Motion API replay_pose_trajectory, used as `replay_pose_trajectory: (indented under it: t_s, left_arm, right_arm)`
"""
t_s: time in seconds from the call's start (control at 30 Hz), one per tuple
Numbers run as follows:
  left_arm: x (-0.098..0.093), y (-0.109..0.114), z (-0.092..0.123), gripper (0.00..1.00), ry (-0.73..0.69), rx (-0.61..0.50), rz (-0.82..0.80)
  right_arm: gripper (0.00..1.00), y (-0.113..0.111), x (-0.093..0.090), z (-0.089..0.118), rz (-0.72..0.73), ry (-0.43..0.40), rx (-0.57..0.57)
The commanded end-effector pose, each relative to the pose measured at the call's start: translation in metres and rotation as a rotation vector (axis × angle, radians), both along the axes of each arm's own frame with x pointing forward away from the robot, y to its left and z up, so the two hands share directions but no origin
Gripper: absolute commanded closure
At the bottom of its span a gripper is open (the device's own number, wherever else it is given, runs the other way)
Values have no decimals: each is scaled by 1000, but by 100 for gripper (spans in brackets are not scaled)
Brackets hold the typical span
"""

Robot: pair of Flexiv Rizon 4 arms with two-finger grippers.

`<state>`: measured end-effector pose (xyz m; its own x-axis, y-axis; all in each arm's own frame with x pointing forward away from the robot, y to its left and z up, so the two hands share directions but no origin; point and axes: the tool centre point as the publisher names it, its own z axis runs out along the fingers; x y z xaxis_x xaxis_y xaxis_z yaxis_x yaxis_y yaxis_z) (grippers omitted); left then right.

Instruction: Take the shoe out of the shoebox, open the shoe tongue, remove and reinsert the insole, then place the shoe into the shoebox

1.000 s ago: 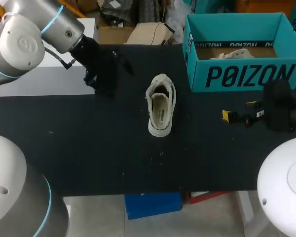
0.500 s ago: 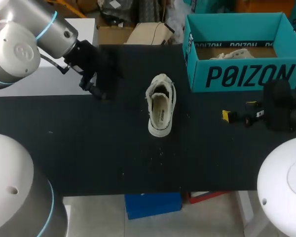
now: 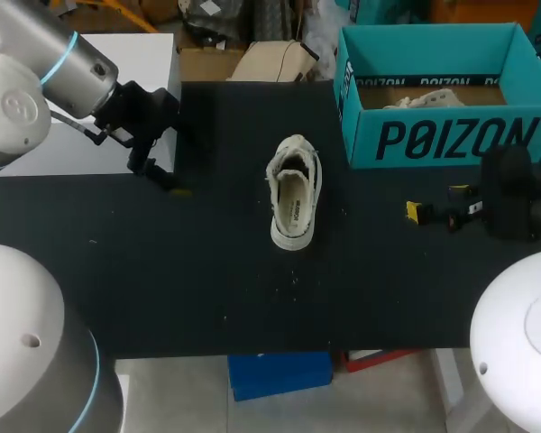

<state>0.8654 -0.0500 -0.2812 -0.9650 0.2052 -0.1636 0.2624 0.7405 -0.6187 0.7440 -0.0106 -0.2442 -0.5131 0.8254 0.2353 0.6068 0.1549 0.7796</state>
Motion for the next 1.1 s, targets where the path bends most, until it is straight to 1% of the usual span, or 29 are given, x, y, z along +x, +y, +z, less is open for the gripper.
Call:
replay_pose_trajectory:
  t_s: [0.03, 0.73, 0.9, 0.97, 1.03, 1.1]
  left_arm:
    - [-2, 0, -1, 0, -5, 2, 3]
    - [-2, 0, -1, 0, -5, 2, 3]
    - [-2, 0, -1, 0, -5, 2, 3]
    - [-2, 0, -1, 0, -5, 2, 3]
    - [-2, 0, -1, 0, -5, 2, 3]
    - [-2, 0, -1, 0, -5, 2, 3]
  right_arm:
    - [0, -1, 0, 1, 2, 5, -1]
    - [0, -1, 0, 1, 2, 5, -1]
    - [0, 17, 40, -12, 20, 42, -64]
    - [0, 22, 52, -15, 19, 60, -102]
    - [0, 29, 64, -17, -5, 84, -103]
    - [0, 38, 73, -17, -14, 111, -149]
